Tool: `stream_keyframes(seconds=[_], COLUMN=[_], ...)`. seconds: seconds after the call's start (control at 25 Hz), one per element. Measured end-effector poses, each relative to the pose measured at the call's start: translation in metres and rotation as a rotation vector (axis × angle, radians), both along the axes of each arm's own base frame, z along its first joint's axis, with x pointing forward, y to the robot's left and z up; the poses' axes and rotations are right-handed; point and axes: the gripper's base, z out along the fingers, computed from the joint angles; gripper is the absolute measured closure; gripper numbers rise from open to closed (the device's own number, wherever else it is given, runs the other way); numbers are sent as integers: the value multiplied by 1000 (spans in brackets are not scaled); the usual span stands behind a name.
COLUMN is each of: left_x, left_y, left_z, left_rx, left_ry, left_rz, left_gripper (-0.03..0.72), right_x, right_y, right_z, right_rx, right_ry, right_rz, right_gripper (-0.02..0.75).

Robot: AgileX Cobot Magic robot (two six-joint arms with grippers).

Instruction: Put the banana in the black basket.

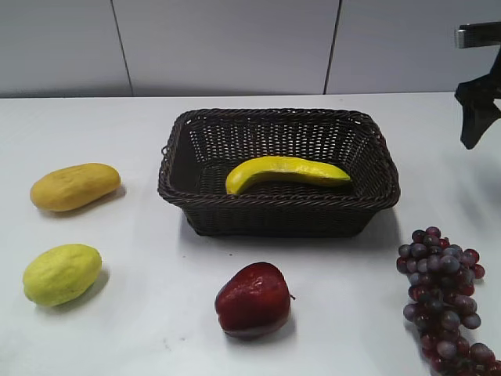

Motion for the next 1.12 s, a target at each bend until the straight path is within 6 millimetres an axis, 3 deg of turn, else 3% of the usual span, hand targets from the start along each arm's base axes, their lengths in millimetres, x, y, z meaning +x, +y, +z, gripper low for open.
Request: stream_keyframes(seconds=[0.24,0.44,0.72,1.12], left_x=[0,0,0,0], left_y=[0,0,0,0], left_z=[0,0,0,0], left_rx=[0,0,0,0], left_ry=[0,0,0,0], left_rz=[0,0,0,0], left_gripper=[458,458,458,456], right_x=[-69,-132,-195,-266], right_y=[0,0,0,0], right_z=[25,32,25,14], right_rx=[0,0,6,17], right_ry=[18,-45,-106,-205], right_rz=[-1,-2,-45,-88], right_gripper=[155,155,156,157])
